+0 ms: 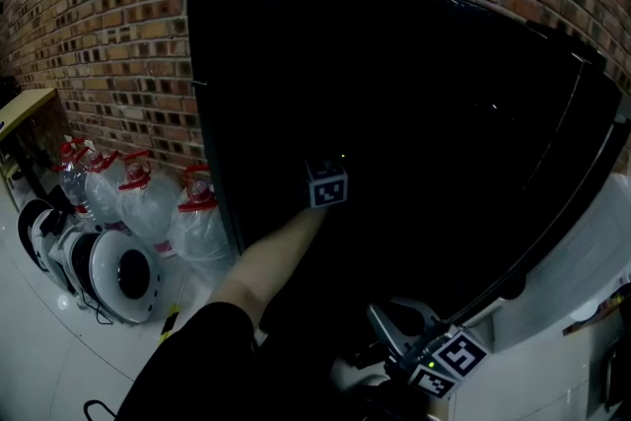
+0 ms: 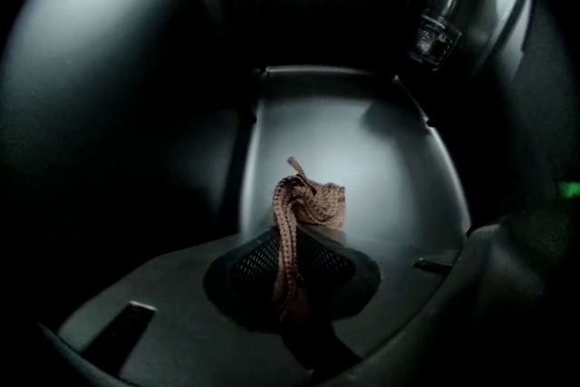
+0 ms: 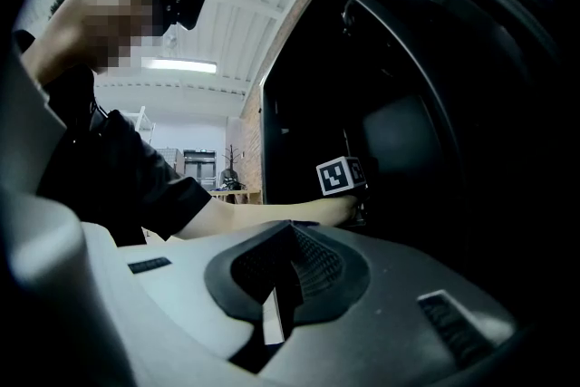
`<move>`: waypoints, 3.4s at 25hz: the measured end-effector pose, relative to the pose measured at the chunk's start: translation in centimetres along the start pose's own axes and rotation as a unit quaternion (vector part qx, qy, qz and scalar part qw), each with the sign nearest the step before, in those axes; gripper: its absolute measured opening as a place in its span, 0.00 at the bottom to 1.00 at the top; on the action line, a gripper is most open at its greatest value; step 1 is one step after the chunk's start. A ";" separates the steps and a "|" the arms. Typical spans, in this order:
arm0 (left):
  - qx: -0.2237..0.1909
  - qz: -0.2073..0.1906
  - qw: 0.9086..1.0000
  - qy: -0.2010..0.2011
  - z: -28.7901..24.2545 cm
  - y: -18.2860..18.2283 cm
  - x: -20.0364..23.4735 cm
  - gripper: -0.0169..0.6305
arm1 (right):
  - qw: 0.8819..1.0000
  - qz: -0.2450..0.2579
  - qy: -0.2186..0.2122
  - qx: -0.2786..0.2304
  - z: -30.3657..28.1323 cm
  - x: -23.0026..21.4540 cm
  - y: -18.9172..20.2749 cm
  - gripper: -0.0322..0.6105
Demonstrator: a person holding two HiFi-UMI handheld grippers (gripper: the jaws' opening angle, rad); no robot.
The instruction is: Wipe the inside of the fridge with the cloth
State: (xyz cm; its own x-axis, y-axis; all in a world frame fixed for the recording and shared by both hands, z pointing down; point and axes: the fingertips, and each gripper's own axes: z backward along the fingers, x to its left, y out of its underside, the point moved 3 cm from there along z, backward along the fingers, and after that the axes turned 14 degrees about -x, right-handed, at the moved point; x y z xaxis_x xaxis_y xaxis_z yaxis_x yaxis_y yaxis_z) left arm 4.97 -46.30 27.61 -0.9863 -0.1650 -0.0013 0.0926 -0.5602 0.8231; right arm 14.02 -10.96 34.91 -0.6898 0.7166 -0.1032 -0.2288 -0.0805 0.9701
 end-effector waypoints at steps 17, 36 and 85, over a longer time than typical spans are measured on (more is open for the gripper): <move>0.029 0.136 0.989 0.051 5.0 1.8 -1.8 0.10 | 1.000 -0.023 -0.007 -0.003 1.4 -0.4 0.4 0.05; 0.081 0.218 0.948 0.218 6.0 6.2 -16.7 0.10 | 0.999 -0.016 0.036 0.029 1.5 -1.0 2.0 0.05; 0.116 -0.028 0.990 -0.070 4.9 7.8 0.9 0.10 | 1.000 0.006 0.004 0.017 1.5 0.7 1.1 0.05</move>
State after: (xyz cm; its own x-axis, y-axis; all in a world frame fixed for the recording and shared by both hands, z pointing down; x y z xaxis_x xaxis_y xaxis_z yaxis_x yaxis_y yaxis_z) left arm 4.10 -46.78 36.81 -0.9998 -0.0151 0.0143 0.0188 -0.3609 0.9324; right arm 14.30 -9.50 36.19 -0.6981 0.7100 -0.0925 -0.1965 -0.0657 0.9783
